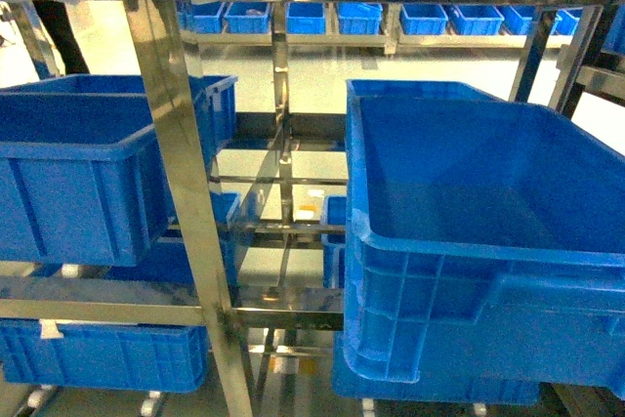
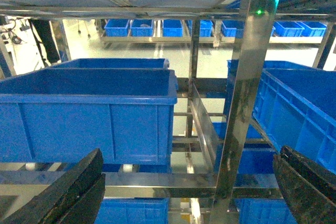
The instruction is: Pick red block from blue box to shelf
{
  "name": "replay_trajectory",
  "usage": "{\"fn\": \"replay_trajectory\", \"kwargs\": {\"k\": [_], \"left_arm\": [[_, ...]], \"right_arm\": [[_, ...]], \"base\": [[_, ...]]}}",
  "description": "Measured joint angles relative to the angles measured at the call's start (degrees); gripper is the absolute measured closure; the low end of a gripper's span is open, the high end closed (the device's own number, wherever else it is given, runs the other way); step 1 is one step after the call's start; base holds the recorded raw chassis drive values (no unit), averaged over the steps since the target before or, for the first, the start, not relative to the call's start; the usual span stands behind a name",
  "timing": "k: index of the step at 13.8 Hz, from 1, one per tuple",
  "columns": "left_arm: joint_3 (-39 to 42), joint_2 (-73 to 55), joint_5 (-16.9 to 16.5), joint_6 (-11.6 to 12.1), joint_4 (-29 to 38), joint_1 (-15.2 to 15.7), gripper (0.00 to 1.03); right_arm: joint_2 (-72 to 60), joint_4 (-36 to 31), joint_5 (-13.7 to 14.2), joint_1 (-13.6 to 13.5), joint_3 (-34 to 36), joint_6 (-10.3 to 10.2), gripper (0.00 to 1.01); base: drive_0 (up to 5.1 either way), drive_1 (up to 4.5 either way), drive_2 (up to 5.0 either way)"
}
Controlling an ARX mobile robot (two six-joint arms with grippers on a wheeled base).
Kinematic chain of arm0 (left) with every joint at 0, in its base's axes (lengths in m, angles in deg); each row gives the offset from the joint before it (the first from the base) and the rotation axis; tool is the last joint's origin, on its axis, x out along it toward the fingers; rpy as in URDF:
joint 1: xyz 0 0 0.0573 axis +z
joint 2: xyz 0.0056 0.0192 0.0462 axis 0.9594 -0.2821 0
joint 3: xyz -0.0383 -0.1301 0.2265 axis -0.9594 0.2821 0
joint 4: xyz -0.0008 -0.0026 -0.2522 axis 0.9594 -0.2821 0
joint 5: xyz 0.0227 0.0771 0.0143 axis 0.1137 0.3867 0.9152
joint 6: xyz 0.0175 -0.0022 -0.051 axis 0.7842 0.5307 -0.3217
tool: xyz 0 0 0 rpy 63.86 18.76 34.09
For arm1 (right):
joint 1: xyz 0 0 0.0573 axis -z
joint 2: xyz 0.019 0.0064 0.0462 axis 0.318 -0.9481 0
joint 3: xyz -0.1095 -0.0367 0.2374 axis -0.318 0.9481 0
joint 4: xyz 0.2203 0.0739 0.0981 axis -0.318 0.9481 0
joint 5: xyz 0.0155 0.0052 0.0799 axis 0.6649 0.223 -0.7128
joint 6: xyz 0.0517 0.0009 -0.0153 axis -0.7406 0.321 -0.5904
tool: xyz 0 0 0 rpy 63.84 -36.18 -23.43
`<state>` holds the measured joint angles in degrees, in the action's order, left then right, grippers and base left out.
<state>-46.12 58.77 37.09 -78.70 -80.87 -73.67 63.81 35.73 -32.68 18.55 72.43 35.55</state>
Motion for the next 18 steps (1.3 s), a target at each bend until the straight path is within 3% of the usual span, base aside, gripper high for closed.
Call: {"fn": "replay_trajectory", "kwargs": {"k": [18], "left_arm": [[0.0,0.0,0.0,0.0,0.0,0.0,0.05]], "right_arm": [[0.0,0.0,0.0,0.0,0.0,0.0,0.72]], "base": [[0.0,4.20,-4.2]]}}
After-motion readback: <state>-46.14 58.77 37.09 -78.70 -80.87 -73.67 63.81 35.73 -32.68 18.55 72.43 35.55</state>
